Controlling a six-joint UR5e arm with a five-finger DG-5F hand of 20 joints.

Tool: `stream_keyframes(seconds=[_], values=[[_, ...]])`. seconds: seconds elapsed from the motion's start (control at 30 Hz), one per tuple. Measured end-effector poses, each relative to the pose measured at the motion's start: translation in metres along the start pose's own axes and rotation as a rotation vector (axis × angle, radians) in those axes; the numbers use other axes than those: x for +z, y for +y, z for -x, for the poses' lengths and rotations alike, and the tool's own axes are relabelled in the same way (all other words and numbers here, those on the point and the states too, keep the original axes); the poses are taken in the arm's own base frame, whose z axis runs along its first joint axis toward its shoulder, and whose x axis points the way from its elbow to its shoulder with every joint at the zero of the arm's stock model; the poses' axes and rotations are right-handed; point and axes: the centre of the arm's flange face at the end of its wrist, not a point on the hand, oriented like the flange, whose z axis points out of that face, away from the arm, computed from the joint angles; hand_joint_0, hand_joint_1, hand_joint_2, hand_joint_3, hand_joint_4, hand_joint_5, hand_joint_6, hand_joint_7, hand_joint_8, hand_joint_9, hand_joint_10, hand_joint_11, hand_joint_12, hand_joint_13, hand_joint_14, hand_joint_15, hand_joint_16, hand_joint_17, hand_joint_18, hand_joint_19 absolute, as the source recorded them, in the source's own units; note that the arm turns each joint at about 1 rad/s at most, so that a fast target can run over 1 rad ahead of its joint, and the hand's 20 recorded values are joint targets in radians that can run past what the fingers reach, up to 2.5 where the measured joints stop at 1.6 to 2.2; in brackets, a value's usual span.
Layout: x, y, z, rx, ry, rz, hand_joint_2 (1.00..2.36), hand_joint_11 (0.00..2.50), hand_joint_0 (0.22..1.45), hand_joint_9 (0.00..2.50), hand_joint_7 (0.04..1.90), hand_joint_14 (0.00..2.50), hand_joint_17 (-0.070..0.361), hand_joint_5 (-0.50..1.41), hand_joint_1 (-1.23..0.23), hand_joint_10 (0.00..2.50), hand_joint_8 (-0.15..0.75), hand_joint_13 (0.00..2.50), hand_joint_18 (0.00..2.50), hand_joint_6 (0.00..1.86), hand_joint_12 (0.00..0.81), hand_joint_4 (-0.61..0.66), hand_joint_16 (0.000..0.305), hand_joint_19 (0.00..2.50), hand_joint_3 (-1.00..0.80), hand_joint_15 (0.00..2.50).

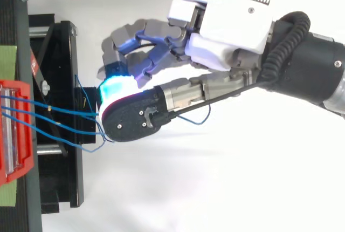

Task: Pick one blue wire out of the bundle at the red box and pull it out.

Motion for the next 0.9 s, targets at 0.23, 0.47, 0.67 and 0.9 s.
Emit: stream_keyframes(seconds=[0.23, 0.47, 0.67, 0.9], values=[[-0.0039, -0.0034, -0.0039, 0.091, 0.024, -0.037, 1.01, 0.73, 0.55, 0.99, 1.26, 0.01, 0.136, -0.10, -0.65, 0.03, 0.269, 0.40, 0.33, 0.69, 0.391, 0.21, 0.061, 0.39, -0.36, 0.21], [-0.0061, -0.0053, -0.0045, 0.136, 0.028, -0.059, 1.01, 0.72, 0.52, 0.99, 1.25, 0.01, 0.141, -0.10, -0.61, 0.03, 0.278, 0.40, 0.33, 0.69, 0.402, 0.22, 0.063, 0.40, -0.42, 0.21], [-0.0065, -0.0056, -0.0053, 0.140, 0.029, -0.061, 1.00, 0.71, 0.49, 0.98, 1.32, 0.01, 0.148, -0.09, -0.55, 0.02, 0.290, 0.40, 0.34, 0.62, 0.414, 0.24, 0.066, 0.39, -0.47, 0.22], [-0.0065, -0.0056, -0.0052, 0.141, 0.029, -0.062, 1.00, 0.70, 0.46, 0.97, 1.37, 0.01, 0.156, -0.08, -0.53, 0.03, 0.303, 0.40, 0.34, 0.58, 0.431, 0.25, 0.069, 0.41, -0.50, 0.21]])
